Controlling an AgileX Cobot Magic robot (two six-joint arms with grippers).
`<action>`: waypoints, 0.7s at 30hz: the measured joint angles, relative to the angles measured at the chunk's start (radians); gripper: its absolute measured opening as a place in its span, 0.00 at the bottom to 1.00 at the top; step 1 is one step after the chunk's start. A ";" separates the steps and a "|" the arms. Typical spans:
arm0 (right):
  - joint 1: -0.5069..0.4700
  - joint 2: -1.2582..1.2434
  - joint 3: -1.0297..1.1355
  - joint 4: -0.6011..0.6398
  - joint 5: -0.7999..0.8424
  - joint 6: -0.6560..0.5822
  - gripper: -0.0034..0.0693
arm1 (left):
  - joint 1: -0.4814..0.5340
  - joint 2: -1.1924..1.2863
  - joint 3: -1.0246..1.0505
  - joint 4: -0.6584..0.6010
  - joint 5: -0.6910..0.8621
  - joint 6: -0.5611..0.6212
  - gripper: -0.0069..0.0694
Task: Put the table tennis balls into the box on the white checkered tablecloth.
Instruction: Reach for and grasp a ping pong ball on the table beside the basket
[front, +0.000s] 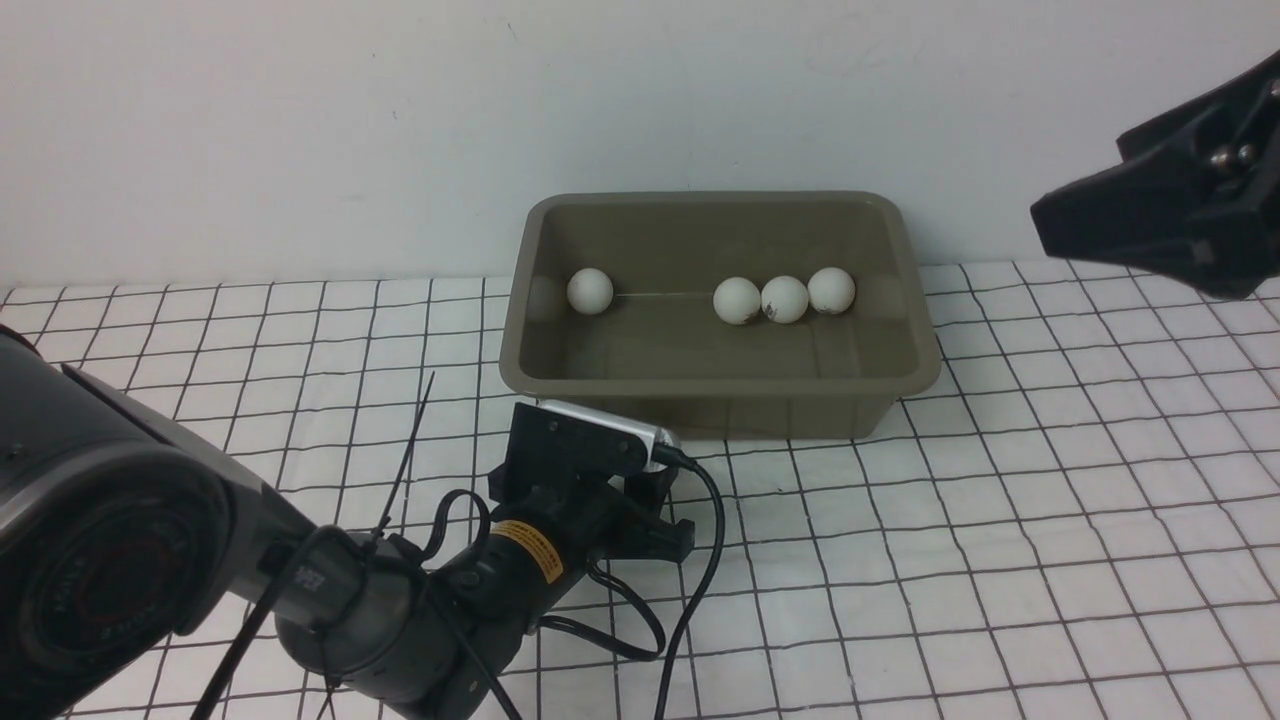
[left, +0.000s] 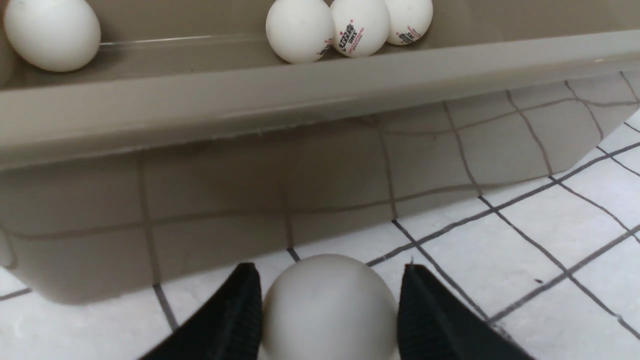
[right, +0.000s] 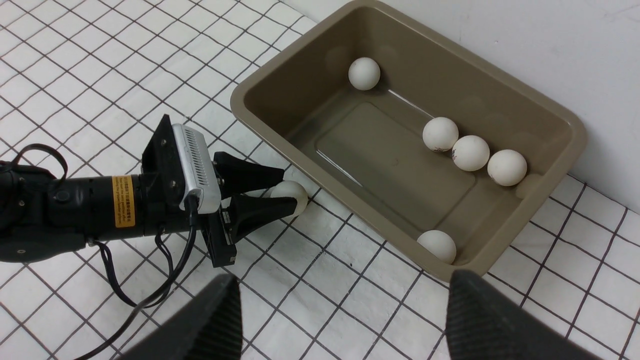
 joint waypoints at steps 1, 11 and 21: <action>0.000 0.000 0.000 0.000 -0.001 -0.001 0.73 | 0.000 -0.005 0.008 0.000 -0.005 0.000 0.50; 0.000 0.000 0.000 0.001 -0.002 -0.002 0.73 | 0.000 -0.068 0.138 -0.007 -0.116 0.024 0.50; 0.000 0.000 0.000 0.028 -0.002 -0.028 0.73 | 0.000 -0.172 0.181 0.053 -0.134 0.025 0.50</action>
